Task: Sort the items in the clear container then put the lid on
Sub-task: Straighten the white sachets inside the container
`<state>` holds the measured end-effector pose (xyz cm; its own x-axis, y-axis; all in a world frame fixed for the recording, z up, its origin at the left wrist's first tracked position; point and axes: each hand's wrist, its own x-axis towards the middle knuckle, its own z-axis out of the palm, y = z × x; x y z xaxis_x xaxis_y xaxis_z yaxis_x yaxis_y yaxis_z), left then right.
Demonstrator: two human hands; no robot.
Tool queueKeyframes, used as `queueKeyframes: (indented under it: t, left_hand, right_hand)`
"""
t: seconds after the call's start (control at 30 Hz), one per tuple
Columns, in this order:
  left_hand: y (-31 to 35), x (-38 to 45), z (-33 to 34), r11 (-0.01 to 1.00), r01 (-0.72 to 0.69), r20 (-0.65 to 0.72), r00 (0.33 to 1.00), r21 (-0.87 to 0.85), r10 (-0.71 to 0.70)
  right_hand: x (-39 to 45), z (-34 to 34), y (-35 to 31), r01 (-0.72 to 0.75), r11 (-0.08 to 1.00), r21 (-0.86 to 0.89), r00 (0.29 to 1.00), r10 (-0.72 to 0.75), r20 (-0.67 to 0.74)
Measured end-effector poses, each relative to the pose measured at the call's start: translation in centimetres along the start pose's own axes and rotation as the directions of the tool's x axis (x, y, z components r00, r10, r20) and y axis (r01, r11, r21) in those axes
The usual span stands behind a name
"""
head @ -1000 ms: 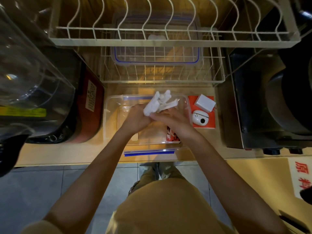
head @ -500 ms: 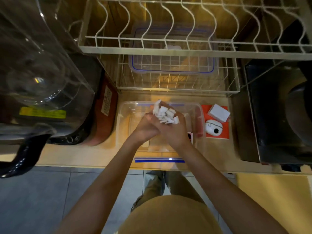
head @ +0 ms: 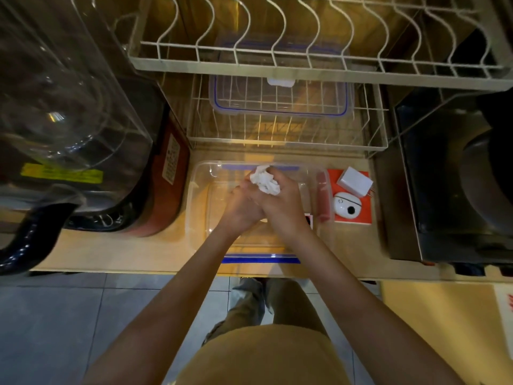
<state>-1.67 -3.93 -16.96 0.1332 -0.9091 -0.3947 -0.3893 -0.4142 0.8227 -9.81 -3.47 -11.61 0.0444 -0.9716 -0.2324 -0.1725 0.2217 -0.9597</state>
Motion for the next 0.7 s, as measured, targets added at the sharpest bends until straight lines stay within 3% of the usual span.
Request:
queueKeyframes:
  t: [0.13,0.27,0.37,0.5,0.6,0.7]
  left_hand:
    - [-0.6,-0.4,0.0,0.953,-0.293,0.032,0.955,-0.071,0.296]
    - [-1.0,-0.4,-0.1,0.928,-0.344,0.082,0.930,-0.145,0.358]
    - [-0.9,-0.5,0.0,0.932,-0.339,0.103,0.930,-0.128,0.352]
    - [-0.8,-1.0,0.1,0.943,-0.259,0.117,0.951,-0.211,0.287]
    - [-1.1,-0.6,0.3,0.939,-0.234,0.140,0.951,-0.253,0.275]
    - [-0.9,0.2,0.4,0.941,-0.208,0.172,0.950,-0.267,0.259]
  right_hand:
    - [-0.4,-0.6,-0.3,0.068,0.997,-0.031,0.997,-0.067,0.039]
    - [-0.2,-0.6,0.0,0.204,0.970,-0.131,0.977,-0.193,0.091]
    - [-0.2,-0.5,0.7,0.319,0.901,-0.293,0.946,-0.285,0.152]
    - [0.1,-0.5,1.0,0.313,0.855,-0.413,0.949,-0.262,0.177]
    - [0.3,-0.1,0.6,0.295,0.873,-0.388,0.955,-0.269,0.122]
    - [0.4,0.2,0.3,0.155,0.961,-0.227,0.987,-0.161,-0.008]
